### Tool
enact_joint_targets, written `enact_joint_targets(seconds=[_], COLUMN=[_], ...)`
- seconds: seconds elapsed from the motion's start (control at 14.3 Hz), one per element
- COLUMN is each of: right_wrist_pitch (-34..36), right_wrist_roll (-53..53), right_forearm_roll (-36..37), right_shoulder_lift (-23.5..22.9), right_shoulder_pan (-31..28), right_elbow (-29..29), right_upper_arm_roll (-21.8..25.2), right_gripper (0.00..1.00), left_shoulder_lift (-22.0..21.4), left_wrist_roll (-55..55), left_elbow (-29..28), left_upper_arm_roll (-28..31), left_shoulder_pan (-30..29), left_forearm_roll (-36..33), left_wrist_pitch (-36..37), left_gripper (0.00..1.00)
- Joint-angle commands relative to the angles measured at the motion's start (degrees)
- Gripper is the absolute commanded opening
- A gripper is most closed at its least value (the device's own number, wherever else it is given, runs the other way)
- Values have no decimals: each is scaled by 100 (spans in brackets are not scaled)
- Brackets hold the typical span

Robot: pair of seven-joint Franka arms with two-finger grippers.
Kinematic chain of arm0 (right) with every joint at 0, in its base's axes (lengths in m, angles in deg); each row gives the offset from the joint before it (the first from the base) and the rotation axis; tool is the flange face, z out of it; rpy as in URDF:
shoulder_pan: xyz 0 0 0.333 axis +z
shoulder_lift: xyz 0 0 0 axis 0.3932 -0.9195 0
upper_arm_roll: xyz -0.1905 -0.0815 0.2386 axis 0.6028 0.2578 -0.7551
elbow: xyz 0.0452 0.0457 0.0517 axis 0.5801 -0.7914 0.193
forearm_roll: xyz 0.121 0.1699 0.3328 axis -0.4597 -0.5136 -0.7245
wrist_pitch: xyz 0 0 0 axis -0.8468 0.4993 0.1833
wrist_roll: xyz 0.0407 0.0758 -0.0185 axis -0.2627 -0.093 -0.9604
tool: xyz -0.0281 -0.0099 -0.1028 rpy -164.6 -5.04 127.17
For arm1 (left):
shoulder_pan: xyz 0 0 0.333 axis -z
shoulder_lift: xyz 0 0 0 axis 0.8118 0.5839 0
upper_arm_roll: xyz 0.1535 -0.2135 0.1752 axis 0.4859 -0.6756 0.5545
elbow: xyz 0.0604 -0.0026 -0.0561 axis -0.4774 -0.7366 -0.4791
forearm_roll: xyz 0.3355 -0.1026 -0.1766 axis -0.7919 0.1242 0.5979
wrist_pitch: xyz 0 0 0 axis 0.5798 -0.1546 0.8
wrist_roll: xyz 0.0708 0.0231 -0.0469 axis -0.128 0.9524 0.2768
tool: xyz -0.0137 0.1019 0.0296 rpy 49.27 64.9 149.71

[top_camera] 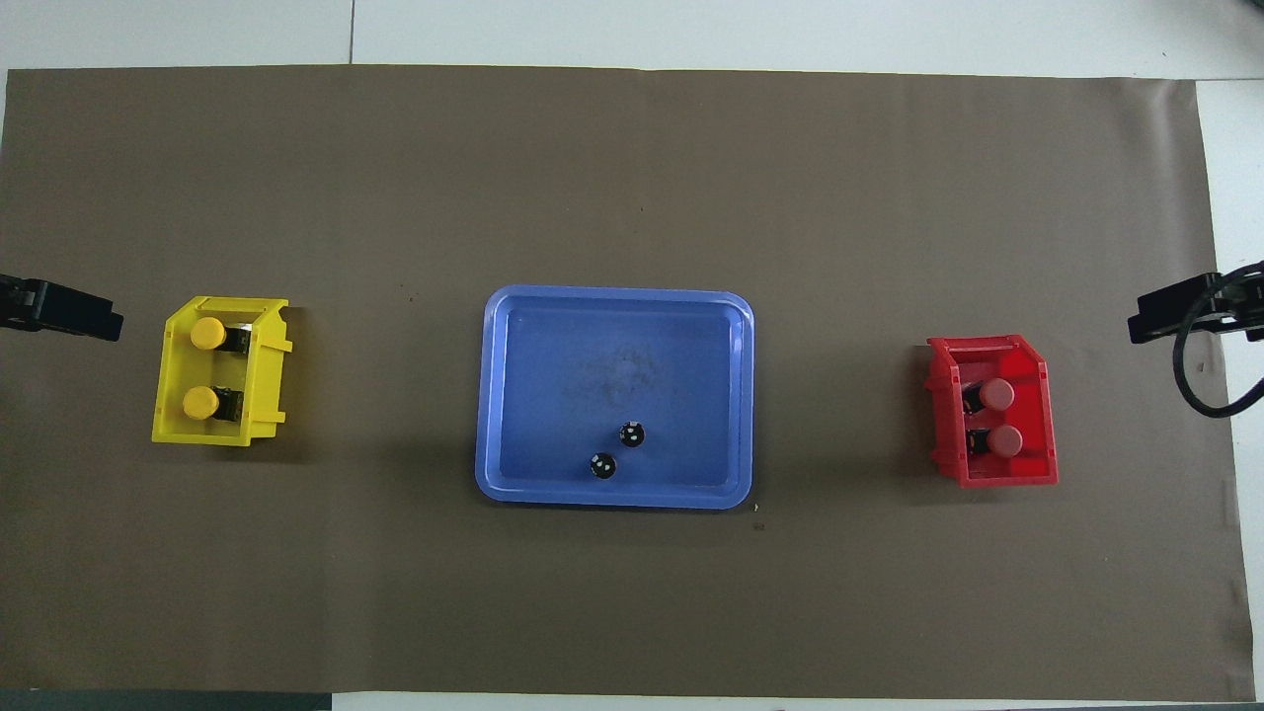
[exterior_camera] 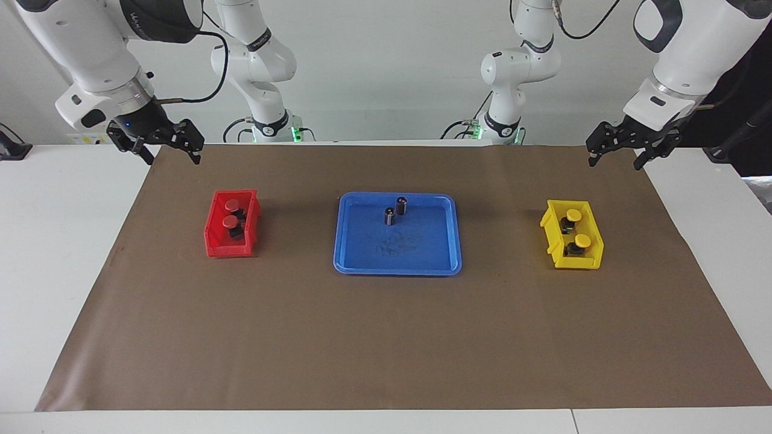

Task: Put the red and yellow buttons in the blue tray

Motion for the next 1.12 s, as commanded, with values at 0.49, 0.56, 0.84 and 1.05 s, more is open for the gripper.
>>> enact_joint_targets(seconds=[0.49, 0.56, 0.84, 1.05], right_wrist_pitch=[-49, 20, -14, -110], right_wrist_roll=[92, 119, 101, 58], right_forearm_roll=[4, -31, -66, -101], right_shoulder_lift=[58, 110, 128, 129], right_shoulder_pan=[-39, -47, 5, 23], right_elbow=[-47, -108, -144, -118], right_upper_arm_roll=[-23, -32, -32, -41], right_gripper=[100, 100, 100, 100], left_shoulder_lift=[-30, -30, -30, -30], left_wrist_roll=[60, 69, 69, 69], left_elbow=[-6, -6, -15, -15], left_upper_arm_roll=[-27, -18, -18, -18], left_shoulder_pan=[-48, -57, -57, -57], left_forearm_roll=[45, 45, 45, 45], left_wrist_pitch=[95, 95, 95, 95], left_gripper=[100, 100, 100, 100])
